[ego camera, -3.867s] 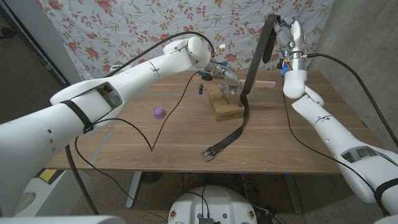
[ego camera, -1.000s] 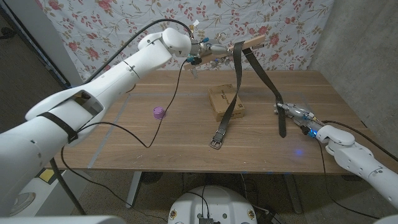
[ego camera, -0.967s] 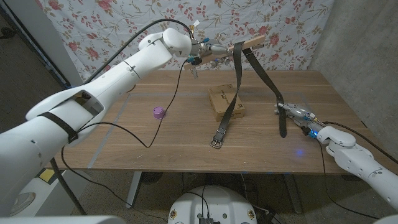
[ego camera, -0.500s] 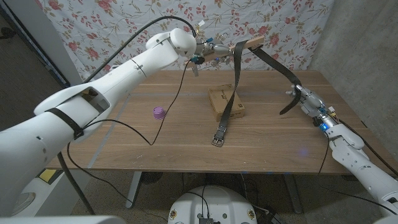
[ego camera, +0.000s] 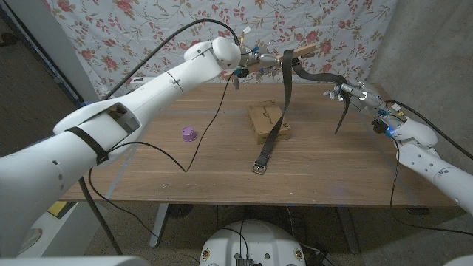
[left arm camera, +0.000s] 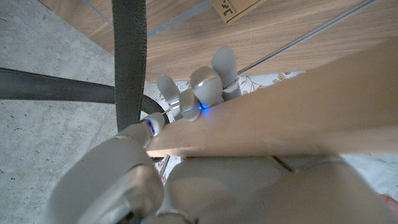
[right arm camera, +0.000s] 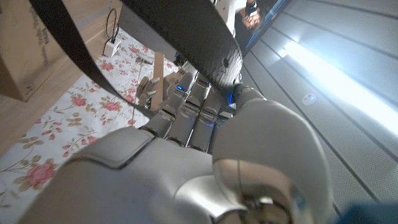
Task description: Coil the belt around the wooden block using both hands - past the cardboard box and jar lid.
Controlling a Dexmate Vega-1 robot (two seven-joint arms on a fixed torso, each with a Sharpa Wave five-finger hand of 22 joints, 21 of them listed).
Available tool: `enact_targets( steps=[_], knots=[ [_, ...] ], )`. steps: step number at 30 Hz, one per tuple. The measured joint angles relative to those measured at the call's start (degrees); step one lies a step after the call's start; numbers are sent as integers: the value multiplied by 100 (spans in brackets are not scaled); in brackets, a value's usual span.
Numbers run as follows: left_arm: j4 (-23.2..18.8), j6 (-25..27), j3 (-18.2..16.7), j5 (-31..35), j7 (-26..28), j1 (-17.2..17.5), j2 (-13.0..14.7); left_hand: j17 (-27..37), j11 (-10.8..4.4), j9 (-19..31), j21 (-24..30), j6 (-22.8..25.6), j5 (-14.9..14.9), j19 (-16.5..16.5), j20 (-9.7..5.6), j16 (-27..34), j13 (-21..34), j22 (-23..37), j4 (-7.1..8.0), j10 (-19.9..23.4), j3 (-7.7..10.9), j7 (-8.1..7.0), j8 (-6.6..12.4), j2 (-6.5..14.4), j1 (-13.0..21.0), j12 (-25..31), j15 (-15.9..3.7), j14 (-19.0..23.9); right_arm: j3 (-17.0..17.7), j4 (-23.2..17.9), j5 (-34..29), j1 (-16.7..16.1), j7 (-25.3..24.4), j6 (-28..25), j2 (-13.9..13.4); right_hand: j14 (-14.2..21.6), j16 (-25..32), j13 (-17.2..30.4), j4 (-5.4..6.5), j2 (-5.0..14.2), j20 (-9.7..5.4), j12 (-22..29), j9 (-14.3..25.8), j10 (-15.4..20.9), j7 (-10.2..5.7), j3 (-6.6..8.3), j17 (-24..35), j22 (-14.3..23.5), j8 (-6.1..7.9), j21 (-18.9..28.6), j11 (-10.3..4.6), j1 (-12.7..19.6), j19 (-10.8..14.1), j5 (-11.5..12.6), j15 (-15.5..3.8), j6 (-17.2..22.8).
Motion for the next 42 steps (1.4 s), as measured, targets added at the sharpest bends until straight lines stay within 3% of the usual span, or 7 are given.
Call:
enact_targets(
  steps=[7, 11, 12, 22, 29, 36, 42],
  knots=[
    [100, -79, 87, 49, -2, -28, -66, 50, 1, -27, 0, 0, 0, 10, -10, 29, -3, 27, 0, 1, 0, 0, 23, 23, -24, 14, 1, 0, 117, -393, -10, 0, 303, 103, -113, 0, 0, 35, 0, 0, 0, 20, 49, 10, 0, 0, 7, 20, -31, 12, 8, 0, 0, -10, 0, 1],
    [244, -162, 292, 119, -130, -173, -117, 34, 9, -44, 0, 0, 0, 9, -10, 29, -4, 27, 0, 9, 0, 0, 23, 23, -23, 15, 2, 0, 360, -555, -318, -87, 172, 3, -113, -1, 0, 18, 0, 0, 0, 20, 51, -3, 1, -1, 33, 10, -33, 57, -5, 0, 0, -10, 0, 1],
    [253, -236, 306, 183, -291, -185, -121, 33, 9, -41, 0, 0, 0, 9, -10, 29, -4, 27, 0, 9, 0, 0, 23, 23, -23, 15, 2, 0, 588, -669, -347, -153, 149, -11, -105, 0, 0, 17, 0, -15, 0, 20, 55, -3, 1, -1, 32, 5, -33, 56, -6, 15, 0, -10, 0, 1],
    [539, -462, 717, 425, -1092, -499, -247, -45, 17, -80, 0, -12, 0, -13, 12, -9, -4, 25, -16, -47, 15, 10, 22, 23, -23, 14, -10, -15, 1406, -943, -1190, -338, -562, -554, -152, -1, 0, 17, 0, -14, 0, 41, 80, -1, 1, -1, 59, 3, -64, 112, -8, 15, 0, -54, 0, 2],
    [744, -603, 878, 508, -1557, -633, -344, -57, 0, -91, 0, -20, 0, -13, 12, -46, -1, 23, -16, -65, 15, 16, 22, 23, -23, 14, -9, -16, 2026, -1308, -1885, -438, -1359, -1125, -585, -1, 0, 17, 0, -14, 0, 54, 82, 2, 2, -2, 86, 20, -66, 145, -11, 15, 0, -56, 0, 4],
    [924, -752, 957, 529, -1800, -690, -433, -100, 14, -104, 0, -33, 0, -25, 0, -45, 1, 19, -16, -97, 15, 8, 22, 23, -23, 13, 1, -26, 2277, -1548, -2478, -273, -2061, -1846, -917, -1, -39, 61, 15, -14, 0, 63, 122, 7, 9, 13, 86, 13, -99, 190, -16, 16, 0, -60, 0, 14],
    [1043, -752, 966, 529, -1800, -696, -485, -120, 20, -102, 0, -61, 0, -36, 11, -47, 1, 17, -16, -106, 15, 17, 22, 19, -26, 13, 10, -35, 2277, -1548, -2975, -273, -2380, -2587, -917, -1, -83, 61, 54, -14, 0, 85, 150, 8, 2, 20, 109, 3, -119, 189, -17, 16, 0, -75, 0, 20]
  ],
)
